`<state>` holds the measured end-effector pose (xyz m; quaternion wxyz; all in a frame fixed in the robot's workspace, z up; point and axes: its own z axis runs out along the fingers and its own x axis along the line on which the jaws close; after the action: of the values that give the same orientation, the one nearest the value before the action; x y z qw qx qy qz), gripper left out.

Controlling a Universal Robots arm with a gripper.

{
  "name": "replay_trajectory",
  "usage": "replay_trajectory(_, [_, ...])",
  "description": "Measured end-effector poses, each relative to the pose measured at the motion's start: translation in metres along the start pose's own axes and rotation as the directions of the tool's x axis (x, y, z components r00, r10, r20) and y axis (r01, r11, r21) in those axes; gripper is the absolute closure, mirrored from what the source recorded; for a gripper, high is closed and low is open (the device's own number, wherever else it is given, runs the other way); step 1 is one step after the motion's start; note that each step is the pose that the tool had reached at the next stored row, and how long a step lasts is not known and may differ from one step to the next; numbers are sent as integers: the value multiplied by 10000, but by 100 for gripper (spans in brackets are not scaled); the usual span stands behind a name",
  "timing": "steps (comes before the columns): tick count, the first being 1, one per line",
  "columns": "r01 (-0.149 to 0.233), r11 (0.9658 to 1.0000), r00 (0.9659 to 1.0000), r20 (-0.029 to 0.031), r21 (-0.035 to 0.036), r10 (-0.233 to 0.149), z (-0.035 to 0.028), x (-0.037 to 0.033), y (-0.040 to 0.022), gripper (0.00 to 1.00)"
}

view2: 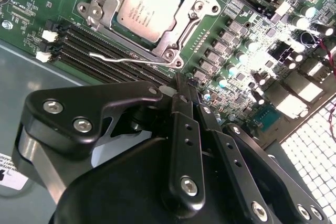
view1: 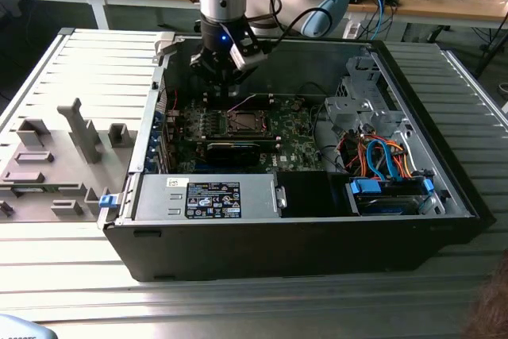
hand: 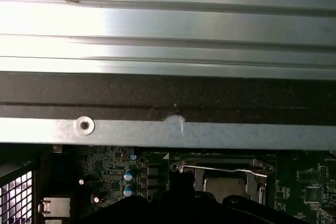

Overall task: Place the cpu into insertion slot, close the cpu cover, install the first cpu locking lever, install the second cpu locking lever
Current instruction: 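Install the first cpu locking lever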

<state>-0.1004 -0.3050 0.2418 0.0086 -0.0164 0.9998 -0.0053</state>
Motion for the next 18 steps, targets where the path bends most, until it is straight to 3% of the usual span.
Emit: replay_trajectory(18, [0,10000,10000,-1,0,0,41,-5,0,89])
